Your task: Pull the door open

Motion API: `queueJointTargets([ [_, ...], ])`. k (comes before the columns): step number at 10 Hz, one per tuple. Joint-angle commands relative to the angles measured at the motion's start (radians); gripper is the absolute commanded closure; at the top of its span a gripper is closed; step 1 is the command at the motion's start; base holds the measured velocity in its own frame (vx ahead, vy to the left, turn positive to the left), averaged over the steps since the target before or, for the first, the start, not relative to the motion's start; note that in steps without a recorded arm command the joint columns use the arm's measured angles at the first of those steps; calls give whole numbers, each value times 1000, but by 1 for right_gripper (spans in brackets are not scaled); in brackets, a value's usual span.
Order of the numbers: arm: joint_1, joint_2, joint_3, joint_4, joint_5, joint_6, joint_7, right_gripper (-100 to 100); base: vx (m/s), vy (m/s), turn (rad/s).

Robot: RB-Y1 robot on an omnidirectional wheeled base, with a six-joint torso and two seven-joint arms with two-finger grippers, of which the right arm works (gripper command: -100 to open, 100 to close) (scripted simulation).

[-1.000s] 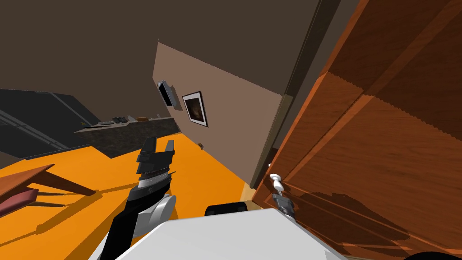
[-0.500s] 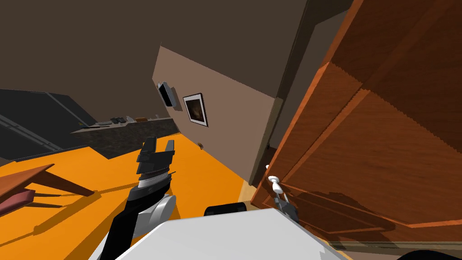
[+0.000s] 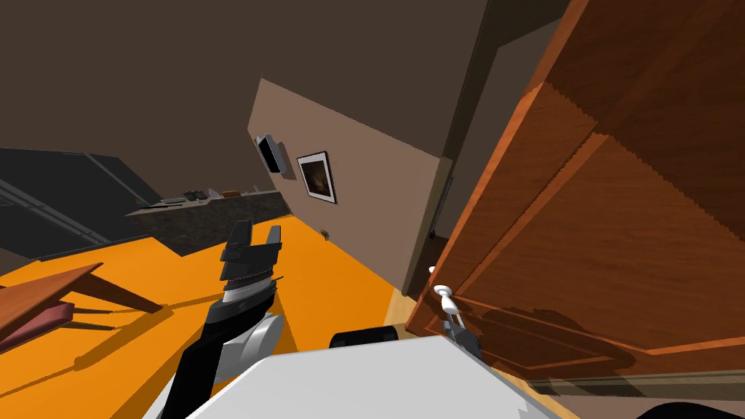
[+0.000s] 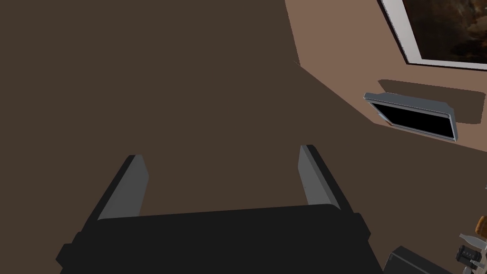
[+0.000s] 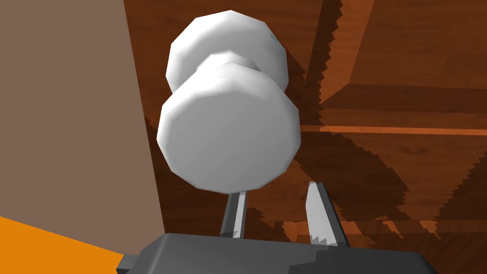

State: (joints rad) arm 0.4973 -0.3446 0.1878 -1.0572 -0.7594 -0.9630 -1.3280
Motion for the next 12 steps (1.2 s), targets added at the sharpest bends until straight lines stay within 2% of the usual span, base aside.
queueJointTargets([
  [1, -3, 3, 14, -34, 1, -27, -16, -100, -32, 19, 3],
  [6, 12, 4, 27, -50, -11, -45, -44, -100, -41, 23, -1],
  [11, 14, 4, 29, -53, -13, -48, -49, -100, -10, 7, 0],
  [12, 33, 2, 26, -34, -20, -23, -46, -100, -2, -24, -23],
])
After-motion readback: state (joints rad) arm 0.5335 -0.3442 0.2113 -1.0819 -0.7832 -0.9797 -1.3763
